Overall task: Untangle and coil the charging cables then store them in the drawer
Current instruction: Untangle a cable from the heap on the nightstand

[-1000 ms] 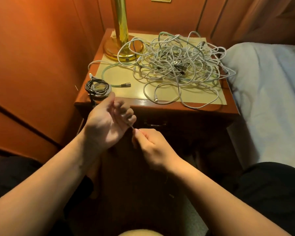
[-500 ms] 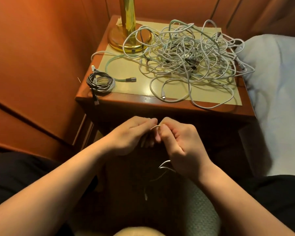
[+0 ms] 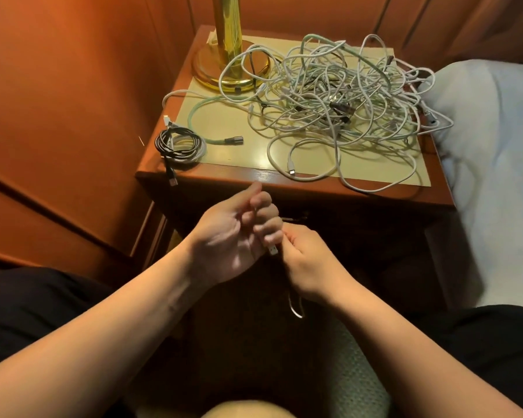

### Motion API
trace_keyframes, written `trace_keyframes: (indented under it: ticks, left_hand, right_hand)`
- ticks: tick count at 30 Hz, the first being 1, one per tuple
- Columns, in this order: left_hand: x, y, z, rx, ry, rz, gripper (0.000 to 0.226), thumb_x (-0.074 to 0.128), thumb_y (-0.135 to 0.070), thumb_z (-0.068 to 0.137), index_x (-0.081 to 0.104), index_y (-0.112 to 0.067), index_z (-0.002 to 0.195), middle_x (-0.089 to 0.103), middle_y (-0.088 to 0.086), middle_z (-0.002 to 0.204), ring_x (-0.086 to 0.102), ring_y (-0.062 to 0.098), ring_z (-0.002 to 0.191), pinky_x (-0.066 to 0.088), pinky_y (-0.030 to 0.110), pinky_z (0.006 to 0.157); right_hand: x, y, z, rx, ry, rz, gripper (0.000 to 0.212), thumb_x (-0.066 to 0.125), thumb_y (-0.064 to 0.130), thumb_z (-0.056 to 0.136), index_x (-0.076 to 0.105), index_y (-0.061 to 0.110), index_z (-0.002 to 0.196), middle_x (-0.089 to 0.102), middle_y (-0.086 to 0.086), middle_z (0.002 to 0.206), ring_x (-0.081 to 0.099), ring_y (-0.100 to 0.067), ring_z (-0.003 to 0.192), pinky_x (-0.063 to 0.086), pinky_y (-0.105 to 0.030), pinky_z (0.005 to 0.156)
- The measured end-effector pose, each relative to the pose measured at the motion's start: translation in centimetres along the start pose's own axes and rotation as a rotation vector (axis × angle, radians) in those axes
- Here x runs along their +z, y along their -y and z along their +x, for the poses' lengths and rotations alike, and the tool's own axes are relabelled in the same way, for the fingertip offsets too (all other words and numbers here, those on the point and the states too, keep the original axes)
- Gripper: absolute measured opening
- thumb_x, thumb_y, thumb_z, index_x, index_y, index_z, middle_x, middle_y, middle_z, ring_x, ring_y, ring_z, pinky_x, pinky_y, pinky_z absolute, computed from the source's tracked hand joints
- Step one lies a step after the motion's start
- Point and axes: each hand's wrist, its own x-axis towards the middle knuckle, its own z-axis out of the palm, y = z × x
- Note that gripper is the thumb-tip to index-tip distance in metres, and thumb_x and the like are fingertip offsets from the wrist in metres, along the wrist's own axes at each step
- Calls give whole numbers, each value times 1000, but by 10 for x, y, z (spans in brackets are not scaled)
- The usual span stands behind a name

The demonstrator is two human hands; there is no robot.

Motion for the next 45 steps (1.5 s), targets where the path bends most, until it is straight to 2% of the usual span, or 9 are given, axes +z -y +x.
trace_keyframes:
  ticks: [5, 10, 15, 21, 25, 30, 37, 42, 45]
  left_hand:
    - [-7, -15, 8, 203, -196, 42, 42, 37, -28, 110, 68, -7, 92, 65, 1, 72, 67, 13, 68, 58, 30, 74]
    - [-20, -30, 8, 445, -193, 908, 45, 33, -26, 112, 70, -5, 97, 74, 6, 79, 71, 15, 80, 55, 23, 79]
    - [-20, -32, 3, 293, -44, 1408, 47, 38, -32, 111, 67, -14, 79, 63, 9, 69, 59, 20, 65, 47, 35, 67]
    - [-6, 8, 4, -67, 231, 858, 67, 26, -56, 105, 60, -10, 71, 32, 6, 56, 37, 22, 56, 40, 33, 62]
    - [-3, 12, 2, -123, 313, 820, 54, 33, -47, 106, 63, -8, 85, 35, 3, 58, 37, 18, 57, 39, 31, 63]
    - [-3, 13, -2, -132, 294, 757, 38, 37, -31, 108, 62, -10, 89, 33, 1, 65, 37, 14, 61, 39, 30, 65]
    - [1, 15, -2, -95, 256, 768, 34, 40, -24, 107, 59, -8, 84, 35, 2, 61, 39, 15, 59, 41, 28, 63]
    - [5, 17, -4, -130, 260, 531, 46, 26, -33, 110, 49, -9, 77, 29, -3, 54, 31, 15, 55, 36, 29, 59]
    - [8, 10, -3, -73, 138, 236, 45, 32, -34, 107, 53, -14, 73, 31, -5, 54, 32, 12, 56, 37, 26, 60]
  right_hand:
    - [1, 22, -4, 72, 186, -140, 48, 45, 27, 105, 70, 16, 66, 56, 13, 47, 52, -6, 48, 35, -25, 52]
    - [0, 38, -18, -51, 86, -70, 44, 48, 31, 96, 58, 13, 57, 51, -2, 48, 47, -19, 45, 38, -42, 48]
    - [-15, 40, -20, -228, -127, 61, 31, 46, 30, 103, 56, 26, 74, 58, 9, 64, 56, -12, 60, 44, -44, 57]
    - [-42, 23, -15, -249, -259, 39, 31, 45, 23, 106, 58, 12, 80, 56, 3, 65, 53, -13, 60, 41, -34, 58]
    - [-39, 15, -17, -218, -252, 145, 30, 44, 21, 109, 60, 14, 85, 61, 2, 67, 60, -11, 62, 46, -27, 59]
    - [-32, 13, -11, -126, -191, 260, 30, 43, 32, 107, 59, 20, 84, 55, 2, 59, 54, -17, 56, 48, -49, 57]
    - [-40, 17, -14, -160, -207, 236, 29, 44, 29, 106, 61, 17, 86, 61, -1, 74, 59, -23, 68, 49, -46, 63]
    - [-32, 3, -2, -31, -120, 313, 28, 49, 24, 110, 66, 22, 88, 66, 7, 79, 61, -10, 78, 49, -36, 77]
    - [-19, -5, 4, 45, -3, 273, 36, 45, 42, 107, 72, 26, 89, 69, -1, 83, 61, -20, 79, 50, -51, 80]
